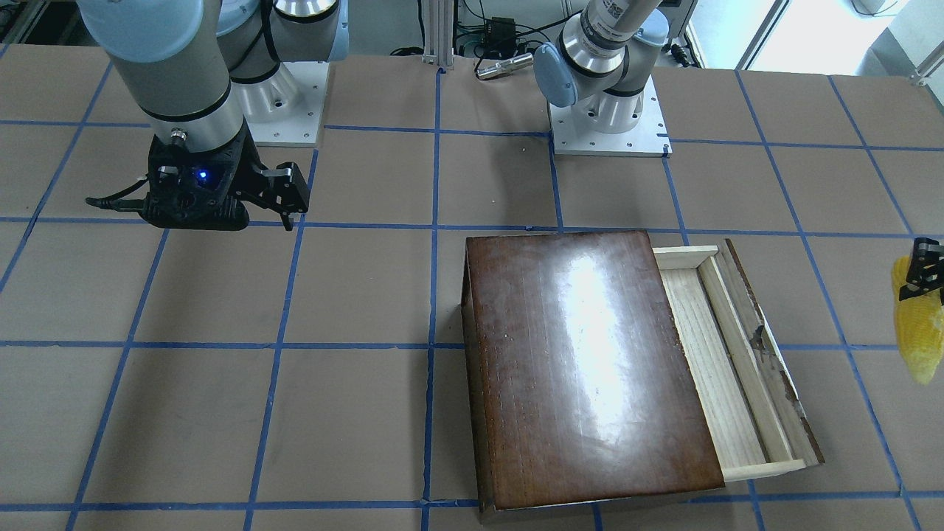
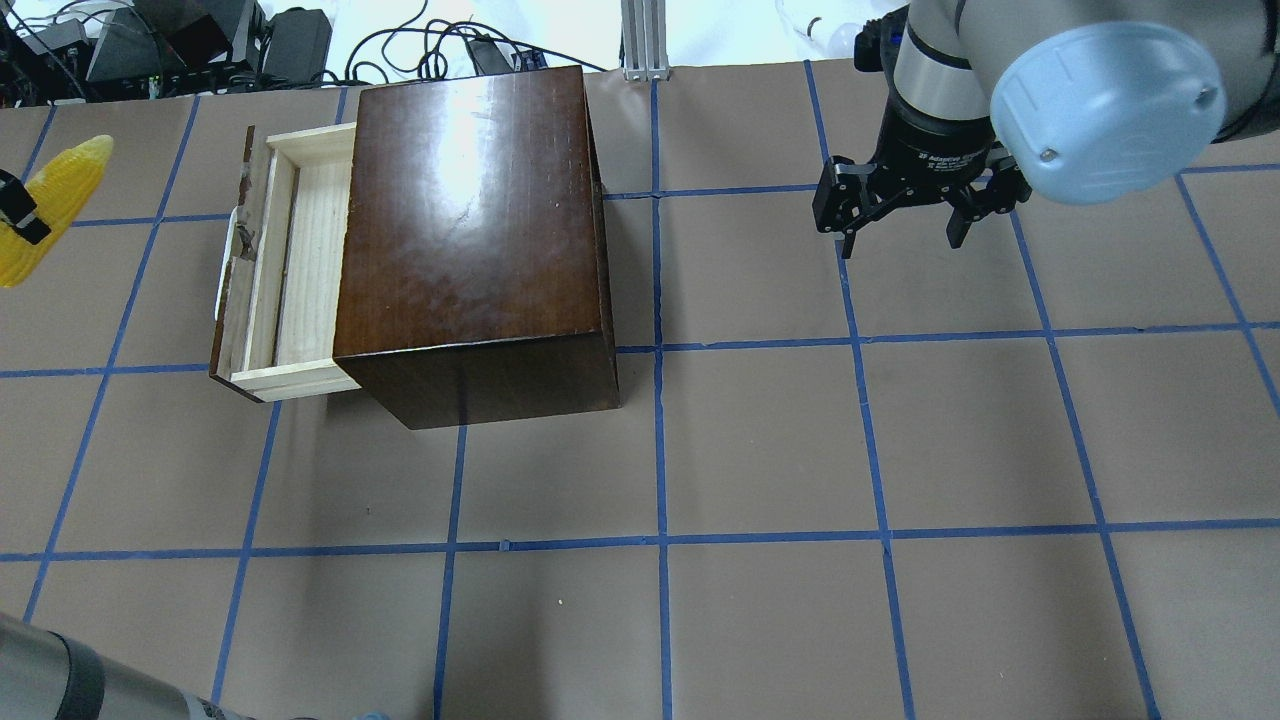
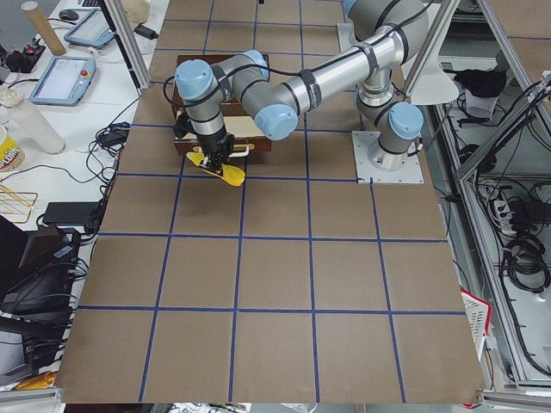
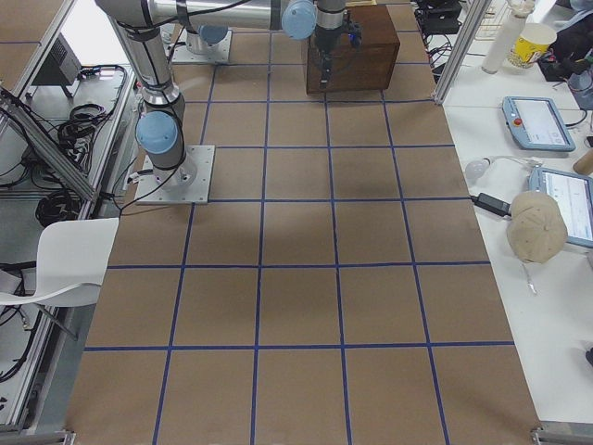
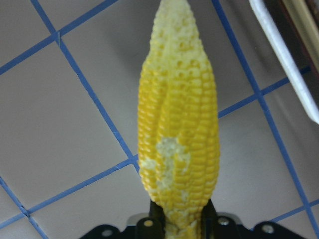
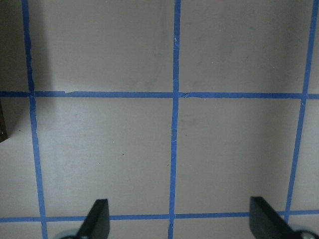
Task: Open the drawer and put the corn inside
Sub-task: 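Lift the corn and carry it with the left gripper over the drawer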
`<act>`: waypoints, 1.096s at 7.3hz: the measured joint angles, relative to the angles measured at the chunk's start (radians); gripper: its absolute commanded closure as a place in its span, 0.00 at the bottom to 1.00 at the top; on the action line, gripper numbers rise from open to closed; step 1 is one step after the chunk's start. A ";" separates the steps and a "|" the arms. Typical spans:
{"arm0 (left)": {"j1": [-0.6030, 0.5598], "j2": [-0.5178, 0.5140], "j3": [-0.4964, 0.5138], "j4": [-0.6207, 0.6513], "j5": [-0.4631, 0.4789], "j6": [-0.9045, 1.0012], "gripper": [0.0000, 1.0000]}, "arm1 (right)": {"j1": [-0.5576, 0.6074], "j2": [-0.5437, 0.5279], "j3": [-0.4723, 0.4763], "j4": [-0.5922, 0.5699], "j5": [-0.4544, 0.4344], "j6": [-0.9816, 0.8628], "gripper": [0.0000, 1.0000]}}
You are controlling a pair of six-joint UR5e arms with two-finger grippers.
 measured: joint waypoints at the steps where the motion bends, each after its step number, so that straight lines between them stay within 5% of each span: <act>1: -0.012 0.016 0.000 -0.020 -0.013 -0.058 1.00 | 0.000 0.000 0.000 0.000 0.000 0.000 0.00; 8: -0.175 0.060 -0.010 -0.103 -0.076 -0.500 1.00 | 0.000 0.001 0.000 0.000 0.001 0.000 0.00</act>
